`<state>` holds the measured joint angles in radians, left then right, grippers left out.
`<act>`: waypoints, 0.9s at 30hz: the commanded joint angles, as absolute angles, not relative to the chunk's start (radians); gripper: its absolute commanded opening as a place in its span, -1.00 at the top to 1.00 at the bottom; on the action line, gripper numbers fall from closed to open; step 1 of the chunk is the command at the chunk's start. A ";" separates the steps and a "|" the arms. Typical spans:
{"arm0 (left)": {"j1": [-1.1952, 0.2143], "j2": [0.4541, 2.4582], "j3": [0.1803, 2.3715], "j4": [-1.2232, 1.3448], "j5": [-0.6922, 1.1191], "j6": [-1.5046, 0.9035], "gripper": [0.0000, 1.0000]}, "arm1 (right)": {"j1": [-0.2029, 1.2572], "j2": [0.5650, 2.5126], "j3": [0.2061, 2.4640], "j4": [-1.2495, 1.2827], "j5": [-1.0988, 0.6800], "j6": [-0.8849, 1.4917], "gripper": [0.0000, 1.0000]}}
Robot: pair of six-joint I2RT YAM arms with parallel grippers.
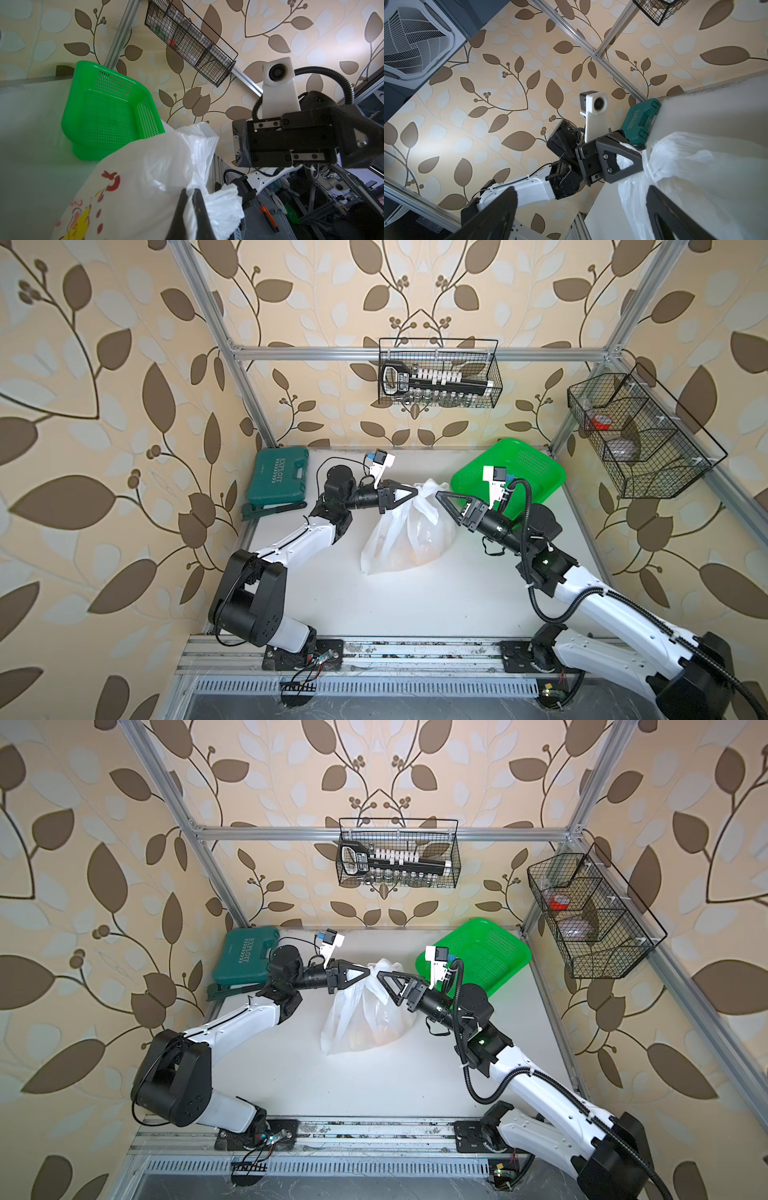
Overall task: Place the pears into plastic bags & tie knots
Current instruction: Tie the plastic bag at the center of the board.
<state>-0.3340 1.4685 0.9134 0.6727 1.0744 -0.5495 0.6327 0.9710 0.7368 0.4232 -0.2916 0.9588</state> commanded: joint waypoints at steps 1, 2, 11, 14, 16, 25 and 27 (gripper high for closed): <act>-0.331 1.410 0.953 0.661 1.085 -0.512 1.00 | 0.652 0.928 0.707 0.260 -0.259 0.948 -0.91; -0.331 1.407 0.954 0.648 1.079 -0.501 1.00 | 0.661 0.917 0.710 0.256 -0.258 0.958 -0.91; -0.333 1.407 0.957 0.638 1.067 -0.494 1.00 | 0.767 1.023 0.780 0.309 -0.219 0.998 -0.88; -0.333 1.405 0.956 0.638 1.065 -0.493 1.00 | 0.773 1.074 0.784 0.364 -0.219 1.017 -0.88; -0.333 1.403 0.955 0.638 1.067 -0.495 1.00 | 0.775 1.095 0.791 0.379 -0.204 1.014 -0.88; -0.333 1.398 0.951 0.644 1.072 -0.495 1.00 | 0.774 1.168 0.860 0.387 -0.151 0.971 -0.87; -0.334 1.398 0.950 0.649 1.071 -0.499 1.00 | 0.770 1.189 0.869 0.397 -0.152 0.971 -0.88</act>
